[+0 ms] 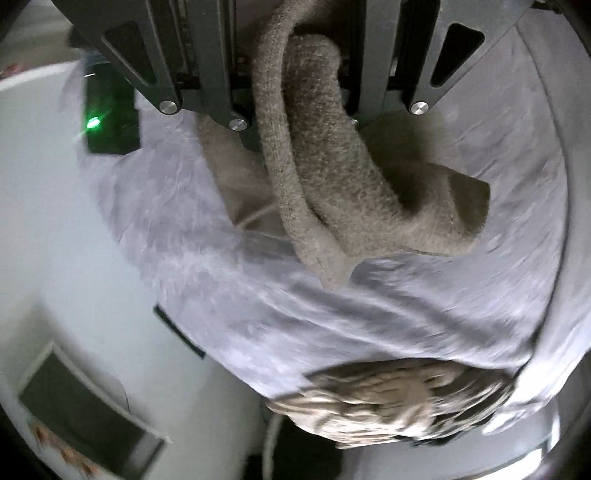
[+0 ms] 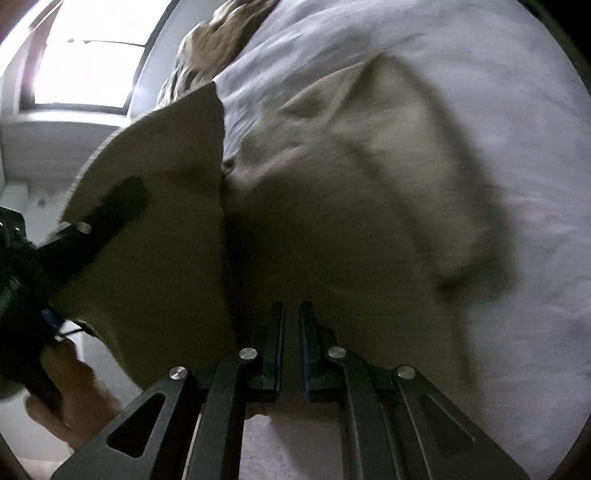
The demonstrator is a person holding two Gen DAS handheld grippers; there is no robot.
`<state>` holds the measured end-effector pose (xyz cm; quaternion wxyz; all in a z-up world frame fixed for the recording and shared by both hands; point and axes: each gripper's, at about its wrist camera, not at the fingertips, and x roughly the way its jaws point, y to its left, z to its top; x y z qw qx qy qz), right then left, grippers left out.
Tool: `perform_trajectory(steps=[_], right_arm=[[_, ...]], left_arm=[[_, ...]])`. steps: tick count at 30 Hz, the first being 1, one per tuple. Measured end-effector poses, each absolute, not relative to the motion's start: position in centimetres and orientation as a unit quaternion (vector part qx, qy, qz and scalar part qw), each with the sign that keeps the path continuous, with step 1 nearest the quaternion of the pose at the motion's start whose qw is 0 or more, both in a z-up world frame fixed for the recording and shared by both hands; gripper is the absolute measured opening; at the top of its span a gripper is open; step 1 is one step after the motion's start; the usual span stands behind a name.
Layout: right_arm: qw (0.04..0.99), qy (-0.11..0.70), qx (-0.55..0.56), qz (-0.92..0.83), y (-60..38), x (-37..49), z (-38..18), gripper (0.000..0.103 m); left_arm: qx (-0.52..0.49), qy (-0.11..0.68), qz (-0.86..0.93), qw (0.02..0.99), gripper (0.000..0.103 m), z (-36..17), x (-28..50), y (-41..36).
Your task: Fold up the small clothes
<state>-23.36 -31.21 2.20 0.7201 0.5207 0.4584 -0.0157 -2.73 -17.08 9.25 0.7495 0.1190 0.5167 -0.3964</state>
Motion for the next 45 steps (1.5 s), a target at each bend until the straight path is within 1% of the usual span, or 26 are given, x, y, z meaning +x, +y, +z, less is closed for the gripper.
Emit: perform_trajectory(steps=[4, 5, 6, 7, 8, 10, 11, 14, 17, 19, 21, 22, 26, 28, 29, 30, 34, 35, 37, 38, 39, 41, 43, 45], right_arm=[[0.689, 0.452, 0.565, -0.023, -32.7, -25.6, -0.1, 0.009], [0.682, 0.447, 0.579, -0.022, -33.0, -26.2, -0.7, 0.009], [0.676, 0.44, 0.591, -0.02, -33.3, -27.0, -1.1, 0.009], [0.673, 0.436, 0.597, -0.019, -32.9, -26.6, -1.5, 0.009], [0.671, 0.432, 0.602, -0.018, -32.8, -26.4, -1.8, 0.009], [0.67, 0.431, 0.604, -0.015, -32.6, -26.4, -2.0, 0.009], [0.67, 0.433, 0.603, -0.016, -32.0, -26.4, -2.3, 0.009], [0.667, 0.424, 0.613, -0.017, -32.8, -27.3, -2.2, 0.009], [0.664, 0.369, 0.65, -0.013, -34.1, -28.8, -2.0, 0.013], [0.649, 0.337, 0.682, -0.007, -35.1, -29.8, -2.4, 0.023], [0.633, 0.318, 0.706, 0.001, -35.7, -30.8, -2.9, 0.047], [0.629, 0.312, 0.712, 0.007, -35.6, -31.5, -3.0, 0.048], [0.616, 0.285, 0.734, 0.038, -36.3, -31.6, -3.1, 0.049], [0.607, 0.267, 0.746, 0.056, -36.5, -32.1, -2.7, 0.055], [0.605, 0.264, 0.749, 0.061, -36.8, -31.8, -2.7, 0.061], [0.605, 0.268, 0.747, 0.062, -37.0, -31.4, -2.6, 0.062], [0.628, 0.328, 0.703, 0.055, -36.8, -28.4, -1.8, 0.061], [0.637, 0.347, 0.687, 0.051, -36.6, -28.0, -1.6, 0.058], [0.672, 0.399, 0.623, 0.029, -36.5, -26.0, -0.2, 0.023], [0.69, 0.428, 0.583, 0.016, -36.0, -25.4, 0.7, 0.014], [0.722, 0.463, 0.513, -0.006, -35.0, -24.7, 2.3, 0.014], [0.765, 0.475, 0.435, -0.007, -33.5, -23.8, 5.0, 0.014], [0.795, 0.461, 0.394, -0.002, -32.4, -23.9, 7.7, 0.014], [0.811, 0.442, 0.383, -0.009, -32.4, -24.9, 9.2, 0.014]], left_arm=[[0.192, 0.508, -0.391, 0.743, 0.02, 6.2, -5.6, -20.9], [0.206, 0.507, -0.391, 0.74, 0.028, 5.6, -6.1, -21.4], [0.21, 0.506, -0.394, 0.738, 0.032, 5.2, -6.4, -21.7], [0.201, 0.506, -0.404, 0.735, 0.04, 5.0, -6.8, -21.5], [0.191, 0.505, -0.411, 0.734, 0.056, 5.1, -6.9, -21.5], [0.172, 0.489, -0.424, 0.743, 0.073, 6.1, -7.2, -21.2], [0.169, 0.479, -0.429, 0.747, 0.075, 6.7, -7.4, -21.2], [0.169, 0.456, -0.438, 0.756, 0.075, 8.5, -7.5, -21.2], [0.146, 0.451, -0.425, 0.771, 0.075, 9.6, -6.2, -19.7], [0.136, 0.46, -0.396, 0.783, 0.075, 9.5, -4.8, -17.9], [0.135, 0.467, -0.364, 0.795, 0.075, 8.9, -3.3, -16.1], [0.137, 0.471, -0.343, 0.801, 0.075, 8.4, -2.5, -15.0], [0.137, 0.503, -0.277, 0.807, 0.075, 6.0, 0.4, -11.1], [0.137, 0.517, -0.251, 0.807, 0.075, 4.8, 1.2, -9.3], [0.137, 0.522, -0.242, 0.806, 0.075, 4.3, 1.4, -8.8], [0.134, 0.528, -0.233, 0.806, 0.075, 3.8, 1.7, -8.1], [0.113, 0.554, -0.21, 0.798, 0.075, 1.9, 2.2, -6.1], [0.112, 0.557, -0.208, 0.796, 0.075, 1.6, 2.1, -5.9], [0.114, 0.564, -0.205, 0.792, 0.075, 0.9, 2.0, -5.7], [0.115, 0.567, -0.203, 0.79, 0.075, 0.6, 1.9, -5.6], [0.116, 0.57, -0.201, 0.788, 0.075, 0.2, 1.9, -5.7], [0.115, 0.573, -0.201, 0.786, 0.075, -0.1, 1.9, -5.7], [0.114, 0.572, -0.202, 0.787, 0.075, 0.1, 1.9, -5.8], [0.11, 0.568, -0.207, 0.789, 0.075, 0.7, 1.8, -5.9]])
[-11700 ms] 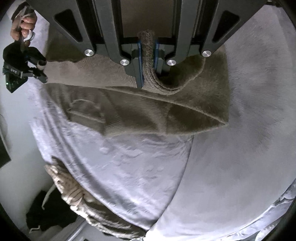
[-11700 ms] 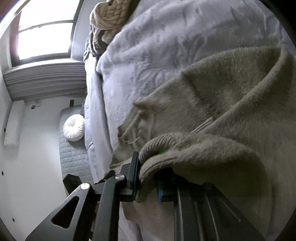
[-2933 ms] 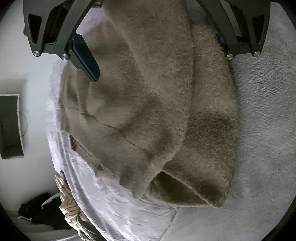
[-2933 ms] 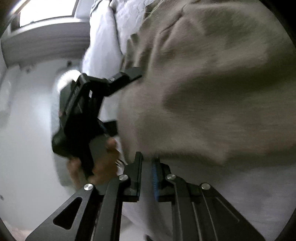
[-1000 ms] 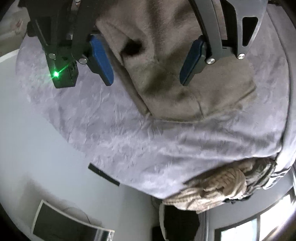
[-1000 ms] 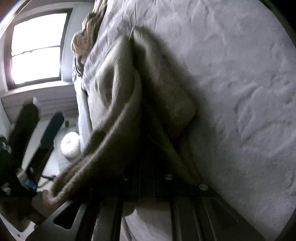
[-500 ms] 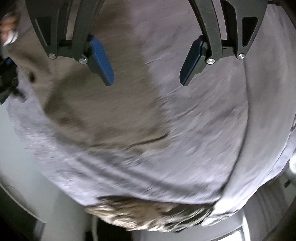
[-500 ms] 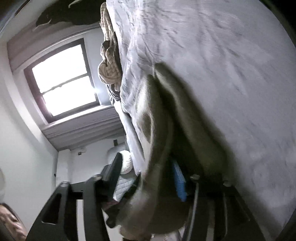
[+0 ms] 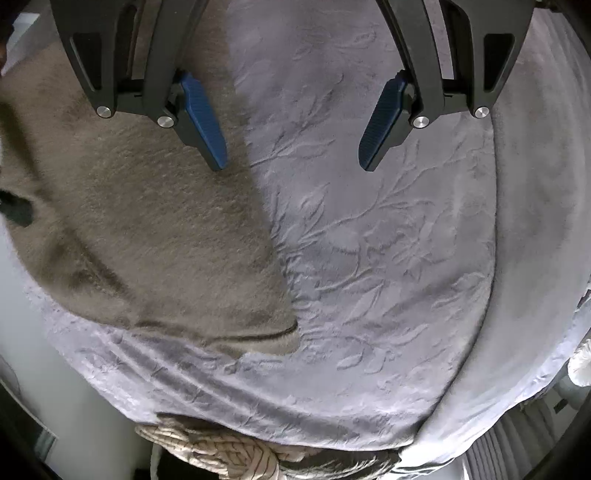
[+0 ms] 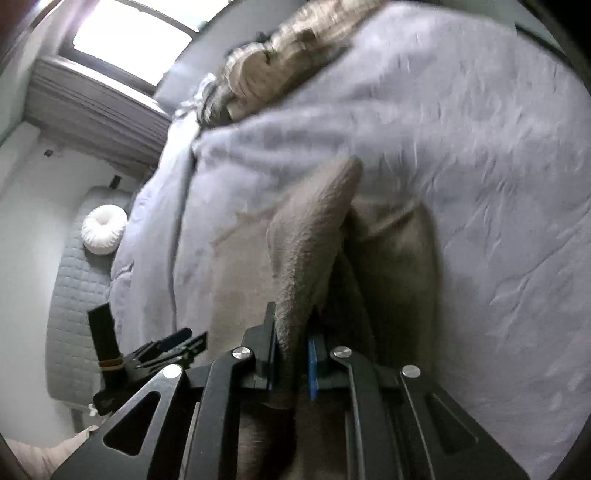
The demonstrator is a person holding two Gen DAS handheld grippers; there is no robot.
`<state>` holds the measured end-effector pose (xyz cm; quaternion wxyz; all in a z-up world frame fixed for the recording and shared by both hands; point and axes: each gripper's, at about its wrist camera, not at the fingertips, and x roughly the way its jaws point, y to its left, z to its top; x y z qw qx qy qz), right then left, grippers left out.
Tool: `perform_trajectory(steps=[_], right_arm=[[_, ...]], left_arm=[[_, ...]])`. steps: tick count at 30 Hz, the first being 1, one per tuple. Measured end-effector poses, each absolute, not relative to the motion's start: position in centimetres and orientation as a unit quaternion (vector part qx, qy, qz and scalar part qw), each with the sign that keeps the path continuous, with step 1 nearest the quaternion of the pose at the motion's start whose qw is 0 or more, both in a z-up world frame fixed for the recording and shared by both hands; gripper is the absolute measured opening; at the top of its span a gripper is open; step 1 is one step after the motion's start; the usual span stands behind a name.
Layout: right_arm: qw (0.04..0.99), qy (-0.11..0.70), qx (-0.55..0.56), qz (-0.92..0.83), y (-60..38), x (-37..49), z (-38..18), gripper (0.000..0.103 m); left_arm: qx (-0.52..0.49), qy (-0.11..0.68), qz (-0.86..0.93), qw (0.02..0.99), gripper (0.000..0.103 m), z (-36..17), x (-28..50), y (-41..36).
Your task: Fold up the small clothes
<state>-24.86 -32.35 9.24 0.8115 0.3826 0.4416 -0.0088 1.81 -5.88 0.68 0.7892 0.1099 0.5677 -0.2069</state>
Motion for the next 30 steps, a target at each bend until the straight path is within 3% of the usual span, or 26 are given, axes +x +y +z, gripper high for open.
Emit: perform_trajectory(steps=[7, 10, 19, 20, 21, 23, 25, 26, 27, 30], right_arm=[[0.757, 0.477, 0.44, -0.084, -35.1, -25.7, 2.5, 0.014], [0.738, 0.453, 0.491, -0.091, -35.8, -25.9, 0.7, 0.015], [0.753, 0.459, 0.461, -0.101, -35.1, -27.0, 5.2, 0.021], [0.758, 0.45, 0.463, -0.091, -34.9, -27.4, 5.9, 0.028], [0.765, 0.442, 0.462, -0.079, -34.5, -27.8, 6.7, 0.045], [0.77, 0.446, 0.45, -0.069, -33.7, -28.2, 7.5, 0.055], [0.77, 0.464, 0.435, -0.057, -32.9, -28.4, 7.5, 0.046], [0.769, 0.475, 0.423, -0.055, -32.3, -28.4, 7.4, 0.022], [0.767, 0.485, 0.416, -0.056, -32.0, -28.3, 7.2, 0.008], [0.759, 0.514, 0.394, -0.07, -31.2, -28.8, 6.2, 0.007]], left_arm=[[0.13, 0.554, -0.234, 0.788, 0.075, 0.8, 1.1, -7.7], [0.138, 0.549, -0.226, 0.793, 0.088, 0.3, 1.1, -7.8], [0.122, 0.563, -0.229, 0.785, 0.088, 1.8, 1.1, -5.1], [0.12, 0.563, -0.236, 0.783, 0.088, 2.1, 0.9, -5.0], [0.12, 0.562, -0.246, 0.781, 0.088, 2.4, 0.7, -5.1], [0.118, 0.566, -0.267, 0.771, 0.088, 2.7, 0.0, -5.6], [0.117, 0.573, -0.289, 0.758, 0.088, 2.7, -0.8, -6.2], [0.12, 0.576, -0.296, 0.753, 0.088, 2.5, -1.3, -6.6], [0.125, 0.578, -0.302, 0.748, 0.088, 2.3, -1.7, -7.0], [0.15, 0.578, -0.31, 0.74, 0.088, 1.5, -3.5, -7.7]])
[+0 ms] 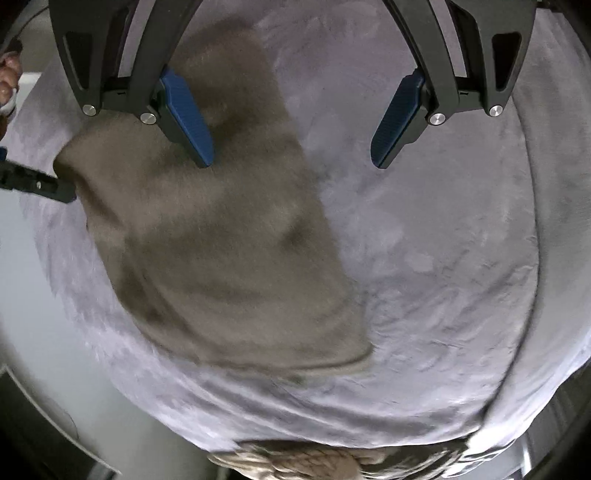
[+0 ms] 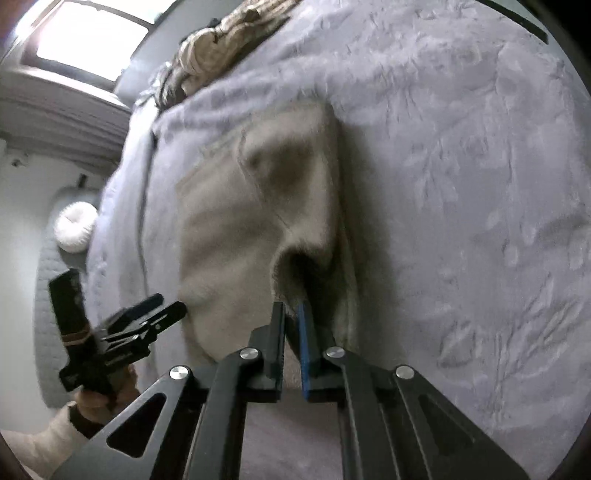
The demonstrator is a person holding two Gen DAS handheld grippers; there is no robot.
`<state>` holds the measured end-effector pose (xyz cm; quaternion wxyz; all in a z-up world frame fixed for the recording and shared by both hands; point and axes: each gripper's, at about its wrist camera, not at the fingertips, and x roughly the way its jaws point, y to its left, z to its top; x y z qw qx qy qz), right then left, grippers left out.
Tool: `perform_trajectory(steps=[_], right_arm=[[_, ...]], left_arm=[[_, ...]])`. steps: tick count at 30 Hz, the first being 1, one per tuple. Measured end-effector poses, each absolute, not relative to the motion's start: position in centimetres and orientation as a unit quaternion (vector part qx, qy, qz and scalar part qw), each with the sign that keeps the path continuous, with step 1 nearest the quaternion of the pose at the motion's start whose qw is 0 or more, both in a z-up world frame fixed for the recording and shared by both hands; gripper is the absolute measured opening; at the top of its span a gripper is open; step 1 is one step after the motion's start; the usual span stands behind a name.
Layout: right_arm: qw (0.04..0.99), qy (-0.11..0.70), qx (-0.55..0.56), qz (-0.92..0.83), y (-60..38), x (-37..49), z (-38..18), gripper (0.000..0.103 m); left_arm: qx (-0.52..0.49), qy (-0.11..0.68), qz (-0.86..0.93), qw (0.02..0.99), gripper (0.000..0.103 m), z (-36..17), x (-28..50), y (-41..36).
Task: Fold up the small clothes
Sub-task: 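Press the folded sweater edge flat with the closed right tool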
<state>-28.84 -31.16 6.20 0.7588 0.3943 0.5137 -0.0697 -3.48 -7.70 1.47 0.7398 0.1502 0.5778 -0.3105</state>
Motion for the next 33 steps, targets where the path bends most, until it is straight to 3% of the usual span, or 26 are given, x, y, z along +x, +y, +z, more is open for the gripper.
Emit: perform_trajectory(steps=[8, 16, 17, 18, 19, 20, 21, 22, 23, 24, 27, 33], right_arm=[[0.715, 0.565, 0.386, -0.139, -32.0, -31.9, 1.2, 0.003], [0.766, 0.474, 0.411, -0.142, -32.6, -32.8, 7.1, 0.011], [0.77, 0.475, 0.406, -0.13, -32.3, -32.3, 7.5, 0.035], [0.772, 0.488, 0.391, -0.114, -31.7, -31.3, 7.8, 0.069], [0.775, 0.495, 0.378, -0.109, -31.3, -30.8, 7.9, 0.077], [0.78, 0.499, 0.363, -0.101, -30.8, -30.1, 8.0, 0.075], [0.785, 0.51, 0.341, -0.092, -30.1, -29.3, 8.0, 0.063], [0.785, 0.521, 0.323, -0.096, -29.9, -29.0, 7.8, 0.05], [0.784, 0.53, 0.308, -0.101, -29.3, -28.5, 7.5, 0.023], [0.778, 0.539, 0.304, -0.104, -29.1, -28.1, 6.9, 0.015], [0.765, 0.554, 0.306, -0.117, -29.7, -28.0, 5.1, 0.01], [0.736, 0.567, 0.347, -0.13, -31.2, -29.6, 1.6, 0.01]], left_arm=[[0.189, 0.586, -0.315, 0.722, 0.088, -1.4, -6.3, -6.8], [0.194, 0.585, -0.311, 0.724, 0.088, -1.1, -6.6, -6.5], [0.193, 0.585, -0.311, 0.723, 0.088, -1.1, -6.7, -6.4], [0.191, 0.587, -0.311, 0.723, 0.088, -1.0, -6.6, -6.3], [0.188, 0.589, -0.31, 0.722, 0.088, -1.0, -6.5, -6.3], [0.186, 0.591, -0.309, 0.722, 0.088, -1.1, -6.6, -6.3], [0.184, 0.592, -0.308, 0.722, 0.088, -1.1, -6.6, -6.4], [0.183, 0.593, -0.307, 0.722, 0.088, -1.0, -6.7, -6.0], [0.182, 0.593, -0.306, 0.722, 0.088, -1.0, -6.6, -6.1], [0.182, 0.594, -0.305, 0.722, 0.088, -1.0, -6.6, -6.0], [0.18, 0.593, -0.303, 0.724, 0.088, -1.0, -6.7, -5.9], [0.17, 0.603, -0.3, 0.72, 0.088, -1.2, -6.9, -5.8]])
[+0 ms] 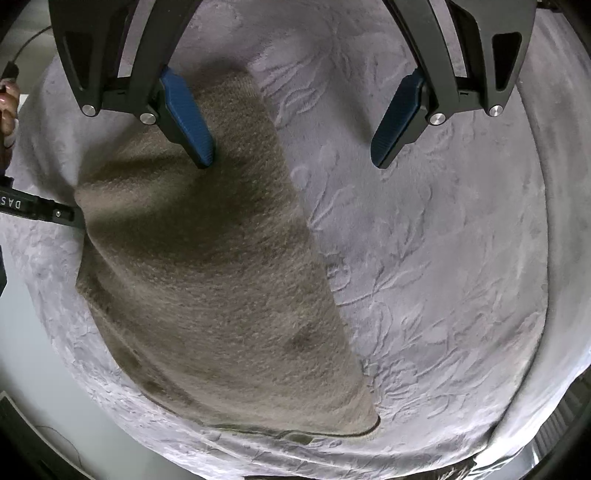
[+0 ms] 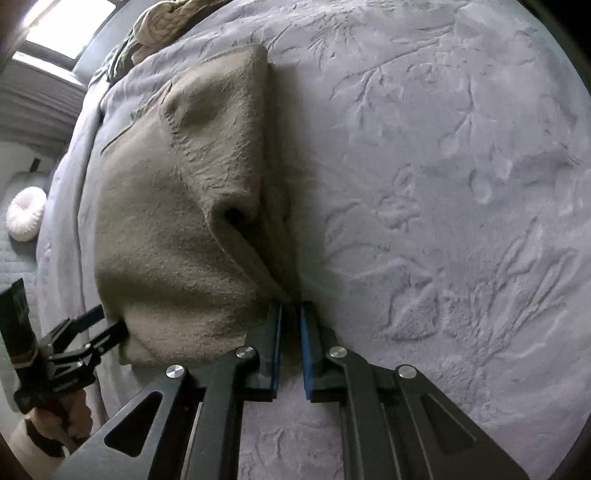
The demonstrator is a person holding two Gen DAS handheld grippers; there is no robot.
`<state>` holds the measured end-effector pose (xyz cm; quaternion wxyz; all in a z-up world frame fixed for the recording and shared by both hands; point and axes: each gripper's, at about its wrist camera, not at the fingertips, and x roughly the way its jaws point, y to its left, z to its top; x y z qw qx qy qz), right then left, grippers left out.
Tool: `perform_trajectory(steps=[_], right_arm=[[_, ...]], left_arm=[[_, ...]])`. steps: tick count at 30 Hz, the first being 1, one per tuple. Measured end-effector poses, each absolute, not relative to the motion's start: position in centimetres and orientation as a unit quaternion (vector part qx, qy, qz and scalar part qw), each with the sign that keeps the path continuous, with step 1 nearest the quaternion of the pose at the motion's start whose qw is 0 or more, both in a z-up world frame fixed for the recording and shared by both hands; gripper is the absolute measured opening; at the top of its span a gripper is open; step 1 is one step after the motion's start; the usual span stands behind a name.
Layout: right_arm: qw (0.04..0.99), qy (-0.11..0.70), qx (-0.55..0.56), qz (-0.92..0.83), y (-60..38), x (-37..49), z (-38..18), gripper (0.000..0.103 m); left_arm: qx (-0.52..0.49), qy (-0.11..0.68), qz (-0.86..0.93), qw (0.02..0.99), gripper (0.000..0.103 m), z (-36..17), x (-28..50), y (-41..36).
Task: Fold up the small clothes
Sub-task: 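Press the folded sweater edge flat with the closed right tool, then open the right tool and move it to the sweater's folded edge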
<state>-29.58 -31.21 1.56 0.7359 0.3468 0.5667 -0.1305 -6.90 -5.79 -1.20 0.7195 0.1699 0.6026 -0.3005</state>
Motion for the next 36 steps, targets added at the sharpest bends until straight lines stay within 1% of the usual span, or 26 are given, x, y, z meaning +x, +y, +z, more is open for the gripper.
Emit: perform_trajectory(steps=[6, 8, 9, 11, 13, 14, 21, 27, 31, 32, 33, 34, 35, 36], right_arm=[[0.741, 0.576, 0.302, -0.166, -30.4, -30.4, 3.2, 0.01], [0.73, 0.57, 0.33, -0.184, -31.6, -31.5, 3.5, 0.01], [0.726, 0.555, 0.362, -0.185, -32.3, -32.3, 3.8, 0.01], [0.727, 0.535, 0.387, -0.185, -33.0, -32.9, 4.2, 0.01], [0.734, 0.525, 0.386, -0.189, -33.3, -33.0, 4.9, 0.015], [0.737, 0.523, 0.385, -0.188, -33.3, -33.0, 5.1, 0.015], [0.737, 0.523, 0.388, -0.18, -32.9, -31.0, 5.0, 0.015], [0.73, 0.531, 0.392, -0.178, -32.7, -31.0, 4.4, 0.015], [0.728, 0.533, 0.394, -0.178, -33.1, -30.7, 4.3, 0.015], [0.727, 0.534, 0.394, -0.177, -33.1, -30.8, 4.3, 0.021], [0.727, 0.534, 0.393, -0.177, -33.2, -30.7, 4.3, 0.038], [0.728, 0.534, 0.392, -0.178, -33.2, -30.6, 4.3, 0.049], [0.73, 0.532, 0.389, -0.18, -33.2, -30.6, 4.4, 0.061], [0.734, 0.529, 0.385, -0.181, -33.2, -30.5, 4.6, 0.062]], left_arm=[[0.17, 0.604, -0.297, 0.719, 0.088, -0.9, -7.1, -5.4], [0.171, 0.603, -0.295, 0.721, 0.088, -0.9, -6.9, -5.3], [0.17, 0.604, -0.295, 0.721, 0.088, -0.8, -6.9, -5.2], [0.169, 0.605, -0.294, 0.721, 0.088, -0.8, -6.9, -5.3], [0.169, 0.605, -0.294, 0.721, 0.088, -0.9, -7.0, -5.2], [0.169, 0.605, -0.294, 0.721, 0.088, -0.9, -7.0, -5.2], [0.179, 0.6, -0.292, 0.723, 0.088, -0.5, -7.3, -5.8], [0.183, 0.594, -0.285, 0.729, 0.088, 0.1, -7.3, -6.2], [0.169, 0.59, -0.267, 0.743, 0.088, 0.8, -6.7, -5.7], [0.163, 0.586, -0.265, 0.748, 0.088, 1.1, -6.5, -5.5], [0.157, 0.582, -0.265, 0.753, 0.088, 1.4, -6.3, -5.3], [0.151, 0.578, -0.262, 0.758, 0.088, 1.7, -6.0, -5.1], [0.148, 0.575, -0.259, 0.762, 0.102, 2.0, -5.7, -5.0], [0.145, 0.571, -0.25, 0.768, 0.103, 2.3, -5.3, -4.9]])
